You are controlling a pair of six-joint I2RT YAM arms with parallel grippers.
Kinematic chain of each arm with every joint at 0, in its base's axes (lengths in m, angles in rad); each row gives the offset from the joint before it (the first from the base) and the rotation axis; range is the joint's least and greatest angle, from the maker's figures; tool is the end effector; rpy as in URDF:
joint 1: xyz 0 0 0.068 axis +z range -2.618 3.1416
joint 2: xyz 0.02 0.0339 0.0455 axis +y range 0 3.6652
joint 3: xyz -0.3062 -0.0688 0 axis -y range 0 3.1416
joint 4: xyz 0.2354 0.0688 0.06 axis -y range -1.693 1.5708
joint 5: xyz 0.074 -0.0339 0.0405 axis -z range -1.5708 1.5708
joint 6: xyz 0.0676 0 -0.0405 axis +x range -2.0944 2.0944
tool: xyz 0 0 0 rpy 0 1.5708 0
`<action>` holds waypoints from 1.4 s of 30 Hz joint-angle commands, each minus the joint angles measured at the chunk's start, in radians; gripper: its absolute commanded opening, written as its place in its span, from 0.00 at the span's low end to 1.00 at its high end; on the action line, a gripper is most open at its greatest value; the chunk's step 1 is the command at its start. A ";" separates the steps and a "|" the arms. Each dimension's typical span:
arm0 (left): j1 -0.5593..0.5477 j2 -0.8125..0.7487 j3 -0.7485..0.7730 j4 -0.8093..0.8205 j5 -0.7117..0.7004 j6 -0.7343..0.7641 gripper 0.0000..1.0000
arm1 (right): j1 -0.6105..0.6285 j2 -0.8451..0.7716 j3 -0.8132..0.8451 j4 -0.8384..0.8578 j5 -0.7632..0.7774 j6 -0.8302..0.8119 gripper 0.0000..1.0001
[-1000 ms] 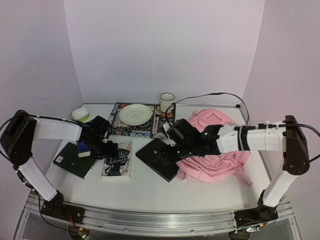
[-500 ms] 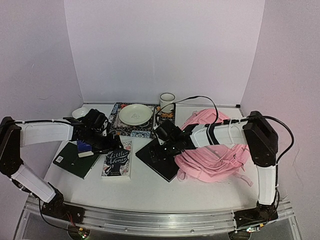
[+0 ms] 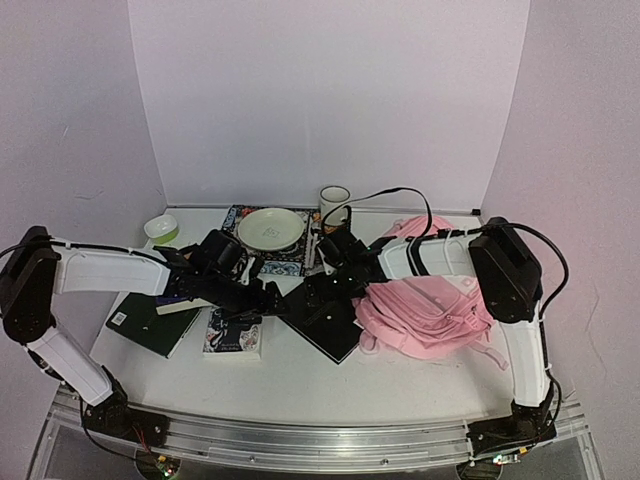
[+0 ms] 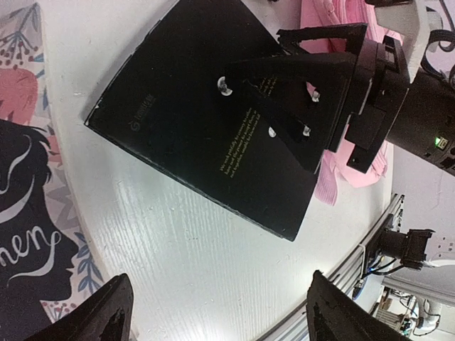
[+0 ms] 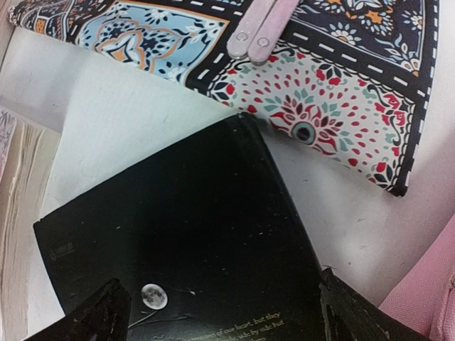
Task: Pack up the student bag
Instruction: Adjust the book at the center of the board, then pick up the book at the center of the board.
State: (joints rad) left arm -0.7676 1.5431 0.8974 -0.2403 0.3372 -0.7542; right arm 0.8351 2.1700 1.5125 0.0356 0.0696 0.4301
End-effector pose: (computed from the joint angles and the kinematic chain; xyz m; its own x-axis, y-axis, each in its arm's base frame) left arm 0.2167 -0.2402 0.2191 -0.9580 0.0265 -0.2855 0.2057 0.7573 -0.6199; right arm 0.3596 0.3902 0.1876 -0.6479 -0.0960 -0.7556 -0.4747 0.8267 0.3021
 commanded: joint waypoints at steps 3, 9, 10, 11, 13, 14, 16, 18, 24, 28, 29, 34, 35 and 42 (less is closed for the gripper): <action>-0.023 0.056 0.045 0.100 0.045 -0.040 0.84 | -0.027 0.013 -0.040 -0.119 0.081 -0.002 0.94; -0.026 0.095 0.039 0.137 0.037 -0.067 0.83 | -0.028 0.006 -0.072 -0.160 -0.023 0.031 0.94; -0.026 0.104 0.040 0.140 0.036 -0.070 0.83 | -0.024 -0.006 -0.088 -0.160 -0.052 0.046 0.94; -0.027 0.110 0.041 0.147 0.037 -0.072 0.83 | -0.016 -0.024 -0.111 -0.158 -0.079 0.056 0.93; -0.027 0.133 0.045 0.158 0.040 -0.076 0.82 | 0.004 -0.065 -0.155 -0.149 -0.124 0.081 0.92; -0.027 0.148 0.047 0.162 0.040 -0.077 0.82 | 0.011 -0.084 -0.176 -0.139 -0.138 0.097 0.92; -0.027 0.172 0.051 0.170 0.039 -0.078 0.81 | 0.032 -0.130 -0.225 -0.121 -0.166 0.130 0.90; -0.027 0.195 0.051 0.175 0.036 -0.083 0.81 | 0.058 -0.170 -0.276 -0.105 -0.173 0.158 0.88; -0.027 0.247 0.036 0.180 0.019 -0.094 0.80 | 0.132 -0.270 -0.397 -0.013 -0.199 0.252 0.80; -0.027 0.263 0.032 0.188 0.035 -0.095 0.78 | 0.147 -0.308 -0.479 0.113 -0.201 0.340 0.78; -0.027 0.262 0.032 0.193 0.042 -0.097 0.76 | 0.148 -0.310 -0.492 0.126 -0.181 0.359 0.78; -0.027 0.227 0.028 0.245 0.109 -0.121 0.68 | 0.148 -0.267 -0.497 0.172 -0.172 0.406 0.78; -0.028 0.212 0.027 0.264 0.122 -0.127 0.67 | 0.148 -0.259 -0.499 0.185 -0.174 0.413 0.77; -0.033 0.072 0.015 0.311 0.127 -0.143 0.50 | 0.147 -0.262 -0.517 0.231 -0.163 0.423 0.77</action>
State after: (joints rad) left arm -0.7819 1.7449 0.8981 -0.0604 0.3897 -0.8852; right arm 0.9757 1.8755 1.0220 0.2150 -0.0820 0.8334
